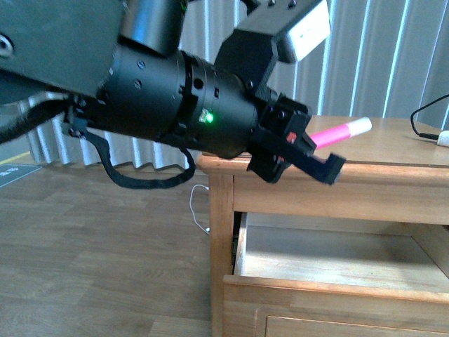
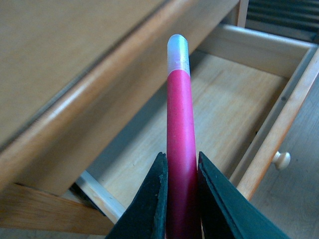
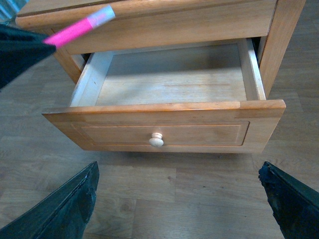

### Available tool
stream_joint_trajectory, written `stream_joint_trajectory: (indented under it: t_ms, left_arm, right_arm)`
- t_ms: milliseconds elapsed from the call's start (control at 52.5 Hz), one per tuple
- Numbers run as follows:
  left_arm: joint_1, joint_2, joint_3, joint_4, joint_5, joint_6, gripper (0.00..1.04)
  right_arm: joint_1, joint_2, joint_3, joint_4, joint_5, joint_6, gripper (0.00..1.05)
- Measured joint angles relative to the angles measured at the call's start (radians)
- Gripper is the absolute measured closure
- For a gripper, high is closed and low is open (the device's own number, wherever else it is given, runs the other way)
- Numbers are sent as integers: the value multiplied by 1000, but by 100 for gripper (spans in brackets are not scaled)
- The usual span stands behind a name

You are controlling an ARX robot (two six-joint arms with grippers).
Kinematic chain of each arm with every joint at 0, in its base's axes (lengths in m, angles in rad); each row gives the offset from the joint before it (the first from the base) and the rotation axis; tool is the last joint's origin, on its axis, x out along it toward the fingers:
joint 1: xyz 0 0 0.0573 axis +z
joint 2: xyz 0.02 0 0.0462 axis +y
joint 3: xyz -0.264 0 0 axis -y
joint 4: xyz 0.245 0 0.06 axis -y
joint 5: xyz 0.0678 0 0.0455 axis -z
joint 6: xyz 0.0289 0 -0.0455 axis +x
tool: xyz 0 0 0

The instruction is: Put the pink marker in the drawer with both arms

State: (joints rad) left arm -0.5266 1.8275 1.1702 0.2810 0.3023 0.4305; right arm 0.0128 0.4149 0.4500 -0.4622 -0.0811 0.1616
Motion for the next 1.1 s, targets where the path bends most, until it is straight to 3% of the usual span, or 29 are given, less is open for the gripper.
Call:
stream_joint_trajectory:
  t_ms: [495,742,1028,1104]
  left_arm:
    - [-35,190,151,-55,-76,30,89]
    - [-42,167,128,-23,-105,4,49]
    - [-28,-26,-30,116,-277,-78,5]
    - [-15,-103,-90,156,-295,-126,7]
  right_arm:
    - [0,0,0,0,0,0,9]
    - [0,0,0,0,0,0,9]
    - [0,0,0,0,0,0,9]
    - [0,0,0,0,0,0,9]
